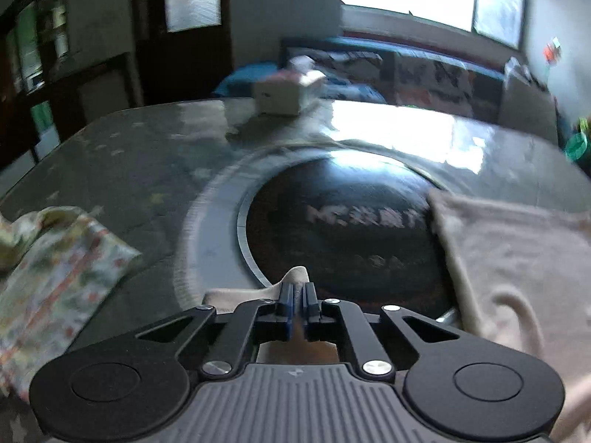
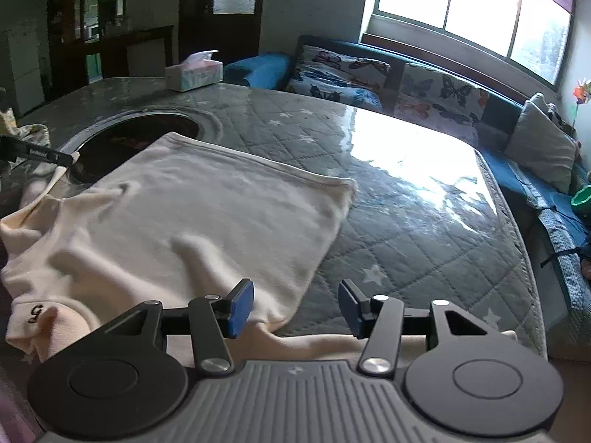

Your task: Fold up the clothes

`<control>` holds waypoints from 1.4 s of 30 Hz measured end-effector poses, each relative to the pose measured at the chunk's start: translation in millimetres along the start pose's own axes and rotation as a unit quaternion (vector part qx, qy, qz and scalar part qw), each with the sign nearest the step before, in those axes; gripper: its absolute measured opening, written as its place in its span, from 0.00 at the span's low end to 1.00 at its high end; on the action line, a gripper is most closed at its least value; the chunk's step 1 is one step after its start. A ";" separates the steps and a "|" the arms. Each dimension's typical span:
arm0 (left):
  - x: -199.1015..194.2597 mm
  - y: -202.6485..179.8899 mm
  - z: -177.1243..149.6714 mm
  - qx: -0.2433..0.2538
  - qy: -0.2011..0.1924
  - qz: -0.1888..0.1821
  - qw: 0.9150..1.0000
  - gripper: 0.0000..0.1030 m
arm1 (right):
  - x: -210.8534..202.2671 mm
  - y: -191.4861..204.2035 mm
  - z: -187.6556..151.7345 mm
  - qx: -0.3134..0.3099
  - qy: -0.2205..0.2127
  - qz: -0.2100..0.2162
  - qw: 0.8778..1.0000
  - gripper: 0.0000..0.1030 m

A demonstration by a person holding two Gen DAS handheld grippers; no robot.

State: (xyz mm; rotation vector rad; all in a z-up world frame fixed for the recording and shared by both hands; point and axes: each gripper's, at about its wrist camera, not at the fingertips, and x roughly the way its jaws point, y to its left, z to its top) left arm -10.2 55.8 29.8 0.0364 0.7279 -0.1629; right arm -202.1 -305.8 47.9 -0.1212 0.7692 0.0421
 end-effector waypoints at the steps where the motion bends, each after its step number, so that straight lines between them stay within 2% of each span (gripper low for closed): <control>1: -7.2 7.9 -1.4 -0.013 -0.009 -0.001 1.000 0.05 | -0.2 2.4 0.1 -0.002 -0.001 0.003 1.000 0.50; 6: -53.4 42.7 -19.4 -0.049 -0.062 -0.013 0.997 0.05 | -2.1 15.9 -2.6 -0.015 0.000 0.028 0.999 0.50; 12: -108.2 84.1 -41.0 -0.089 -0.125 -0.026 0.988 0.05 | -8.7 44.5 -6.8 -0.052 0.002 0.078 0.996 0.50; 17: -107.6 99.2 -63.1 -0.076 -0.094 0.018 0.993 0.05 | -17.4 71.0 -11.6 -0.090 -0.003 0.125 0.988 0.50; 22: -92.2 106.4 -77.3 -0.079 -0.054 0.064 0.993 0.05 | -20.1 93.2 -23.6 -0.120 0.020 0.169 0.978 0.49; 26: -99.5 98.1 -75.0 -0.076 -0.055 0.055 0.994 0.05 | -31.5 102.9 -32.4 -0.144 0.037 0.197 0.969 0.49; 27: -102.6 91.5 -72.6 -0.069 -0.057 0.044 0.995 0.05 | -35.3 103.9 -32.4 -0.147 0.036 0.199 0.968 0.49; 30: -112.7 59.0 -66.3 -0.020 -0.061 -0.027 0.998 0.06 | -44.0 102.6 -29.3 -0.148 0.032 0.202 0.968 0.49; 33: -119.8 16.0 -66.8 0.055 -0.061 -0.128 0.988 0.07 | -48.0 96.2 -24.3 -0.145 0.026 0.188 0.971 0.49; 36: -125.1 -28.7 -73.5 0.115 -0.044 -0.222 0.967 0.14 | -47.9 92.4 -27.1 -0.140 0.031 0.180 0.973 0.48; 38: -130.8 -55.2 -79.6 0.148 -0.031 -0.266 0.952 0.24 | -47.4 92.5 -29.3 -0.135 0.032 0.181 0.974 0.46; 39: -133.6 -67.9 -82.7 0.164 -0.026 -0.287 0.944 0.28 | -47.1 93.0 -30.3 -0.133 0.032 0.182 0.974 0.43; 41: -138.4 -85.4 -90.5 0.195 -0.031 -0.307 0.931 0.47 | -46.4 94.9 -31.3 -0.131 0.031 0.184 0.974 0.38; 42: -140.4 -94.0 -94.3 0.211 -0.033 -0.316 0.924 0.47 | -46.0 96.3 -31.5 -0.131 0.030 0.184 0.974 0.38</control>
